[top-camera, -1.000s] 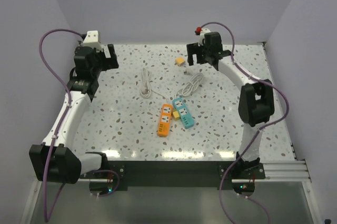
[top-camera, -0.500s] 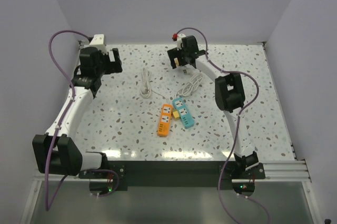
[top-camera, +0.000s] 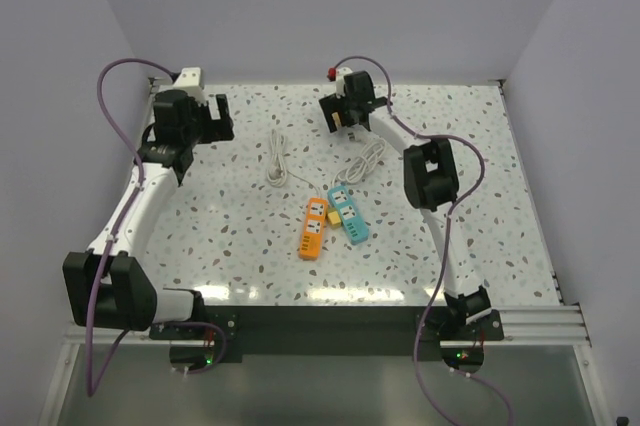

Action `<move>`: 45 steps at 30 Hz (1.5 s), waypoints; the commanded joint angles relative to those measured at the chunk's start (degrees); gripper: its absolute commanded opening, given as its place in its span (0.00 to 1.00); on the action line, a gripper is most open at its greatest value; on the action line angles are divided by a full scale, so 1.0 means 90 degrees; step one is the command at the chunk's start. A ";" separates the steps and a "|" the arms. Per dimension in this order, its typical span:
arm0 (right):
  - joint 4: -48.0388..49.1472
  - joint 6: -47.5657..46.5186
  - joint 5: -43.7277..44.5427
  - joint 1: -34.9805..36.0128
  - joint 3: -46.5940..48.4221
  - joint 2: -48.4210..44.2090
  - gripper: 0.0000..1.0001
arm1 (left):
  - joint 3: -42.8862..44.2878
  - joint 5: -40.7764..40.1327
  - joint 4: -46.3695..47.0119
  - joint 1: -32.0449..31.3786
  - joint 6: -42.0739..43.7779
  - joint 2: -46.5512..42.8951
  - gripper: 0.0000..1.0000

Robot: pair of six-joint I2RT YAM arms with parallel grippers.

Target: Insert the plug

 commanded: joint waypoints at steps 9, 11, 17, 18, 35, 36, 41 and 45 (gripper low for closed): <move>-0.0152 -0.0012 -0.0175 -0.0064 0.0259 0.0102 0.27 | 0.0273 0.0364 -0.0107 0.0011 0.0049 0.0124 1.00; -0.0162 0.0096 -0.0204 -0.0064 0.0249 0.0034 0.08 | 0.0254 0.0462 -0.0058 0.0001 0.0030 0.0153 1.00; -0.0318 0.0233 -0.1062 -0.0064 -0.0246 -0.0902 0.00 | 0.0408 0.1729 0.0264 -0.0057 -0.0155 0.0543 0.99; -0.0308 0.0214 -0.1228 -0.0064 -0.0433 -0.1136 0.00 | 0.0487 0.2350 0.0264 -0.0057 -0.0224 0.0669 0.99; -0.0201 0.0262 -0.1923 0.1127 -0.3872 -0.4799 0.00 | 0.1475 0.5510 0.0166 -0.0350 -0.2507 0.2673 0.89; -0.0172 0.0291 -0.1903 0.1176 -0.3921 -0.4829 0.00 | 0.1436 0.5579 0.0350 -0.0379 -0.2596 0.2663 0.89; -0.0152 0.0340 -0.1669 0.1528 -0.4058 -0.4976 0.00 | 0.1016 0.6136 0.1114 -0.0477 -0.3368 0.2546 0.89; -0.0172 0.0282 -0.1513 0.1665 -0.3990 -0.4986 0.00 | 0.0996 0.6205 0.0852 -0.0575 -0.3320 0.2585 0.89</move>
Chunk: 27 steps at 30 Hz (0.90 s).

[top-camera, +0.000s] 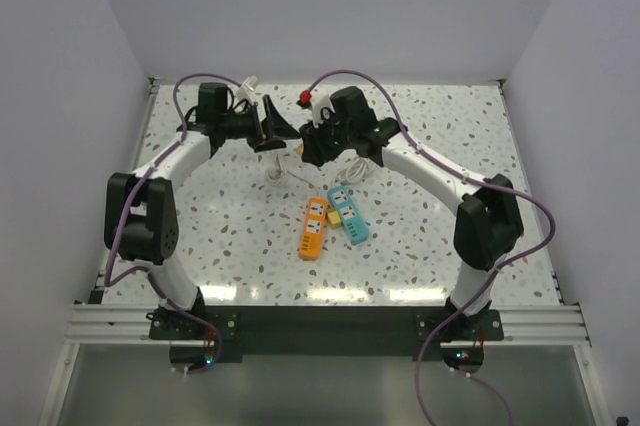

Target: Insert the plug

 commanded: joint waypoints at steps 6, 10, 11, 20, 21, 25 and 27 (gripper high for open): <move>0.0232 0.0056 0.0353 0.0145 0.0156 -0.0297 0.00 | -0.0141 0.0490 0.0101 -0.0179 -0.0252 -0.0108 0.88; 0.0271 0.0036 0.0412 0.0194 0.0137 -0.0326 0.00 | -0.0112 0.0695 0.0160 -0.0306 -0.0331 0.0028 0.82; 0.0290 0.0046 0.0421 0.0204 0.0108 -0.0345 0.00 | -0.0102 0.0734 0.0160 -0.0335 -0.0350 0.0048 0.80; 0.0388 0.0114 0.0460 0.0223 0.0049 -0.0443 0.00 | -0.0141 0.0900 0.0560 -0.0492 -0.0662 0.0214 0.47; 0.0388 0.0124 0.0480 0.0223 0.0039 -0.0433 0.00 | -0.0141 0.0968 0.0599 -0.0492 -0.0692 0.0233 0.37; 0.0592 0.0231 0.0714 0.0214 -0.0165 -0.0502 0.00 | -0.0200 0.1252 0.0629 -0.0502 -0.0760 0.0312 0.12; 0.0671 0.0232 0.0802 0.0214 -0.0205 -0.0521 0.00 | -0.0239 0.1388 0.0668 -0.0502 -0.0751 0.0312 0.04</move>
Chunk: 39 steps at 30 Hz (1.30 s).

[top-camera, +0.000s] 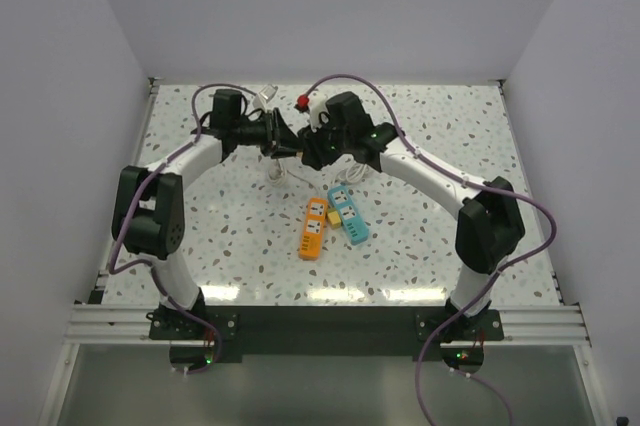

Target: Insert the plug

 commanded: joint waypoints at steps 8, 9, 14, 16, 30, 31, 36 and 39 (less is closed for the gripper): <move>0.0853 0.0759 0.0658 0.0014 -0.0328 -0.0517 0.78 | -0.0045 0.0344 0.0314 -0.0055 -0.0054 -0.0029 0.00; 0.0852 0.0769 0.0688 0.0024 -0.0347 -0.0585 0.81 | -0.0035 0.0188 0.0314 -0.0035 -0.0063 0.0030 0.00; 0.0745 0.0808 0.0854 0.0014 -0.0728 -0.0917 0.87 | 0.0053 -0.0155 0.0713 0.0199 -0.0317 0.0332 0.00; 0.0716 0.0867 0.0932 0.0005 -0.0932 -0.1190 0.88 | 0.0354 -0.0369 0.0568 0.0267 -0.0114 0.0508 0.00; 0.0092 0.2144 0.2485 -0.0668 -0.0935 -0.0968 0.98 | 0.1166 -0.2253 -0.1325 0.0190 0.1605 0.0528 0.00; -0.0074 0.2214 0.2485 -0.0708 -0.0673 -0.0802 0.97 | 0.1273 -0.2351 -0.1443 0.0160 0.1839 0.0509 0.00; -0.0709 0.2964 0.2583 -0.1088 0.0062 0.0174 0.96 | 0.1313 -0.3035 -0.1922 -0.0044 0.2280 0.0129 0.00; -0.0943 0.3356 0.2612 -0.1187 0.0267 0.0391 0.96 | 0.1235 -0.3367 -0.1933 -0.0210 0.2505 -0.0135 0.00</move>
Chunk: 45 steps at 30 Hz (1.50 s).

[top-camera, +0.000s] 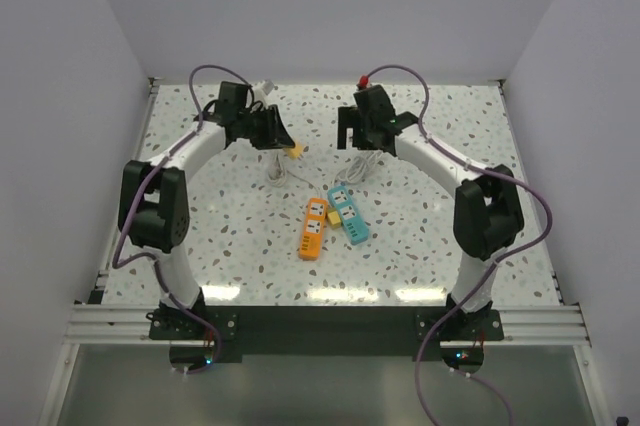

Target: Insert the plug

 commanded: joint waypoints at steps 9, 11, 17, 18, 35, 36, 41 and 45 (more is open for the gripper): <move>-0.0973 0.1379 0.0609 -0.0257 0.0196 0.0463 0.96 | 0.0363 -0.1132 -0.0369 -0.0650 0.0860 -0.0898 0.00; -0.0935 0.1359 0.0511 -0.0287 0.0225 0.0697 0.94 | 0.0422 -0.1229 -0.0506 -0.0728 0.0919 -0.0868 0.00; -0.0827 0.1447 0.0354 -0.0482 0.0479 0.1244 0.86 | 0.0500 -0.1308 -0.0623 -0.0816 0.0929 -0.0839 0.00; -0.0769 0.1515 0.0335 -0.0569 0.0489 0.1351 0.86 | 0.0520 -0.1308 -0.0633 -0.0817 0.0929 -0.0839 0.00; -0.0749 0.2316 0.1193 -0.1478 0.0333 0.1559 0.00 | 0.1330 -0.1581 -0.0985 -0.1099 0.1143 -0.0302 0.00; -0.0855 0.2442 0.1533 -0.1585 0.0285 0.1499 0.00 | 0.1408 -0.1572 -0.0994 -0.1129 0.1124 -0.0263 0.00; -0.1324 0.2881 0.2540 -0.1858 0.0274 0.1226 0.00 | 0.1740 -0.1523 -0.1024 -0.1324 0.1065 -0.0009 0.00; -0.1831 0.3213 0.3234 -0.2015 0.0206 0.0982 0.00 | 0.1916 -0.1572 -0.1053 -0.1412 0.1104 0.0089 0.00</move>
